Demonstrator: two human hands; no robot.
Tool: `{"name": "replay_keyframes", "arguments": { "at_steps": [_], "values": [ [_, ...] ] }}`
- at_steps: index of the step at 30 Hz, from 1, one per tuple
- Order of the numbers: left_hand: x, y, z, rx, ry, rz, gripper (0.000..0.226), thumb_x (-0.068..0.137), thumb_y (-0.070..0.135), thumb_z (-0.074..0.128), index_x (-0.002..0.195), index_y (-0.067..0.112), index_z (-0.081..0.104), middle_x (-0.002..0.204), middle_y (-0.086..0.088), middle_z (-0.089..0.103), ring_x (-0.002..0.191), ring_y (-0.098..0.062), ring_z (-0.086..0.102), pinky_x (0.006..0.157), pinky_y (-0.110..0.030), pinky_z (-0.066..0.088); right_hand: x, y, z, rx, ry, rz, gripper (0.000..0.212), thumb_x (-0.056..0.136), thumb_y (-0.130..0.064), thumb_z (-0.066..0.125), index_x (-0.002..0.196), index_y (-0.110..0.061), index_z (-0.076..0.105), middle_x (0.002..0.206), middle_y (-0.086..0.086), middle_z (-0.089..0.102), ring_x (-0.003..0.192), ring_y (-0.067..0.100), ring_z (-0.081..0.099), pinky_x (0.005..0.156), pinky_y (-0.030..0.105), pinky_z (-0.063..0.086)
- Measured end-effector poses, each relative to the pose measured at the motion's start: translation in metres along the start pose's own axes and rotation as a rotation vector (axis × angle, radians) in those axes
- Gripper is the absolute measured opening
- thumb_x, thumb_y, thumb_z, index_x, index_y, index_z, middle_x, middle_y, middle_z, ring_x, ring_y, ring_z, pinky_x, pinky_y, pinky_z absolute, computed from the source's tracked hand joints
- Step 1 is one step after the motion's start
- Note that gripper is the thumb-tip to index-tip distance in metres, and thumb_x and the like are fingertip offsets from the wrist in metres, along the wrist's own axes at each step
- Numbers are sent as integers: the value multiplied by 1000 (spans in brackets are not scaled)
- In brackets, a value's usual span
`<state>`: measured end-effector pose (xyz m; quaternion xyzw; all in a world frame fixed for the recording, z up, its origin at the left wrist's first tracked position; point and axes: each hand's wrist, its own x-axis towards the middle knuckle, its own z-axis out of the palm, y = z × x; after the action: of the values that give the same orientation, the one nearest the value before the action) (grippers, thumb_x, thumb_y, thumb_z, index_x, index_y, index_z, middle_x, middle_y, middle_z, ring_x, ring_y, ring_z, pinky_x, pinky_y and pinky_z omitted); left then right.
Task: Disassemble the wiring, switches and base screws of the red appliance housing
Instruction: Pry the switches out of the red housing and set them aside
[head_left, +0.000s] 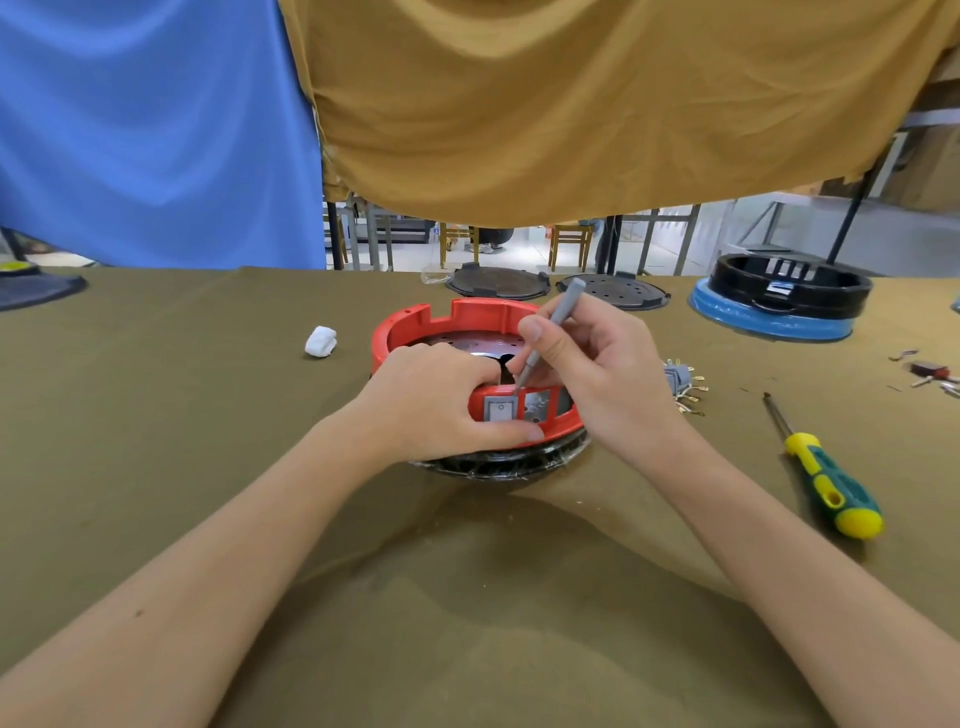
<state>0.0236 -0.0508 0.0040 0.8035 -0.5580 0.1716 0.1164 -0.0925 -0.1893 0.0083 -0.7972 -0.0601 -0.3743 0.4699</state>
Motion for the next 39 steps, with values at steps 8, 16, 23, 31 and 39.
{"name": "replay_keyframes", "arguments": {
  "at_steps": [8, 16, 23, 31, 39],
  "values": [
    [0, 2, 0, -5, 21, 12, 69, 67, 87, 28, 84, 31, 64, 61, 9, 60, 57, -8, 58, 52, -26, 44, 3, -2, -2, -137, -76, -11, 16, 98, -31, 62, 92, -16, 67, 77, -2, 72, 74, 14, 72, 72, 36, 61],
    [-1, 3, -1, -36, 41, 13, 71, 68, 88, 32, 100, 38, 69, 58, 14, 54, 56, -5, 54, 51, -22, 33, 23, -8, -5, -55, -197, 197, 23, 99, -29, 61, 89, -9, 65, 70, 3, 73, 68, 20, 74, 62, 26, 60],
    [-2, 4, 0, -70, 65, 32, 61, 69, 86, 40, 90, 36, 68, 64, 15, 60, 58, -5, 55, 51, -18, 32, 34, -12, -3, 14, -334, 332, 27, 101, -32, 59, 86, -10, 67, 70, 10, 73, 66, 21, 69, 68, 29, 59],
    [-3, 3, 3, -72, 88, 35, 61, 70, 88, 42, 90, 37, 69, 66, 16, 61, 59, -4, 55, 52, -17, 34, 33, -9, -3, 109, -374, 340, 31, 103, -32, 53, 84, -9, 61, 65, 7, 68, 62, 13, 63, 65, 22, 54],
    [-4, 3, 2, -54, 116, 37, 58, 71, 86, 44, 86, 37, 71, 66, 16, 60, 56, -4, 52, 51, -12, 27, 38, -11, 2, 69, -471, 362, 38, 105, -34, 49, 75, -11, 59, 62, 7, 63, 59, 16, 51, 60, 19, 48]
  ]
}}
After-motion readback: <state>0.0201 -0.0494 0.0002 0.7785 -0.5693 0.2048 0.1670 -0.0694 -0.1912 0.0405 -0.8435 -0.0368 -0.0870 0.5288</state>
